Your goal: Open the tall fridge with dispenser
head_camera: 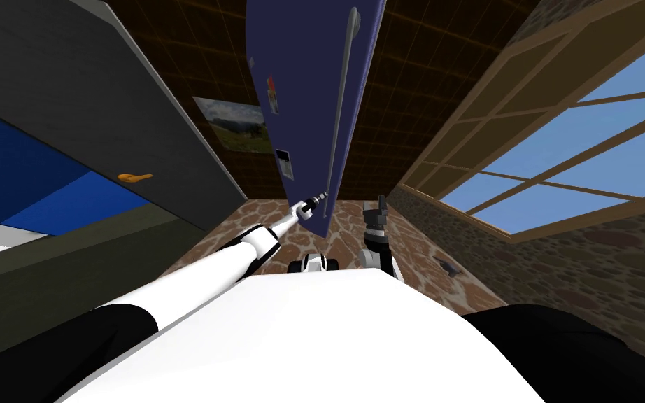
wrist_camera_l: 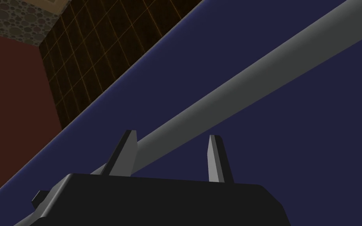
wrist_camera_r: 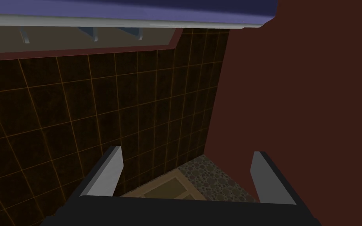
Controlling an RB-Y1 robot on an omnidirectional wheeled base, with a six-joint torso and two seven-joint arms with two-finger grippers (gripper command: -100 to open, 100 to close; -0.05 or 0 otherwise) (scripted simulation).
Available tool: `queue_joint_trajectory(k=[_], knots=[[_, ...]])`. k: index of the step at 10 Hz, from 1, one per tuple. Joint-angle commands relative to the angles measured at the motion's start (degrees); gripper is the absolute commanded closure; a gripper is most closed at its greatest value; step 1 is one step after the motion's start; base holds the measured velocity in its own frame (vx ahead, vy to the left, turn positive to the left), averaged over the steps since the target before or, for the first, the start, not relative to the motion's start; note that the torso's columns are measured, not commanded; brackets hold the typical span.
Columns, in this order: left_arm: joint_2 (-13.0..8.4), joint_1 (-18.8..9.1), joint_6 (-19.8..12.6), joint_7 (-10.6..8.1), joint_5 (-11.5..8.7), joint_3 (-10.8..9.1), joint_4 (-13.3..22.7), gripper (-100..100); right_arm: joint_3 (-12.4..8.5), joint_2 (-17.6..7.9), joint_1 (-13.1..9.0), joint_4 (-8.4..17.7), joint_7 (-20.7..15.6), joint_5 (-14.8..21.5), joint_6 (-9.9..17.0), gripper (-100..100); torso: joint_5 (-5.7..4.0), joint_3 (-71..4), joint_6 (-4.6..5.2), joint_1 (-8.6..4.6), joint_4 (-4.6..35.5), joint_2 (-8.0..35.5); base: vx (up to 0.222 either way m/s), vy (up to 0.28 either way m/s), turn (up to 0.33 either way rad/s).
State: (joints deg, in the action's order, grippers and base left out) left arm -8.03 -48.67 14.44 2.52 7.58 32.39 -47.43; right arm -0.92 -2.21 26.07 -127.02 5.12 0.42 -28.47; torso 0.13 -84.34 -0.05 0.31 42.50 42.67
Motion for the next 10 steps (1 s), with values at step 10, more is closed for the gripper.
queue_joint_trajectory(k=[10], knots=[[-5.2,4.6,-0.7,2.09,-3.3,-4.76,-2.4,100,0.0,0.0,0.0,0.0,0.0,0.0,0.0,0,0.13,-0.6,-0.67,0.49,-0.1,-1.0,-0.074,0.236,-0.299]])
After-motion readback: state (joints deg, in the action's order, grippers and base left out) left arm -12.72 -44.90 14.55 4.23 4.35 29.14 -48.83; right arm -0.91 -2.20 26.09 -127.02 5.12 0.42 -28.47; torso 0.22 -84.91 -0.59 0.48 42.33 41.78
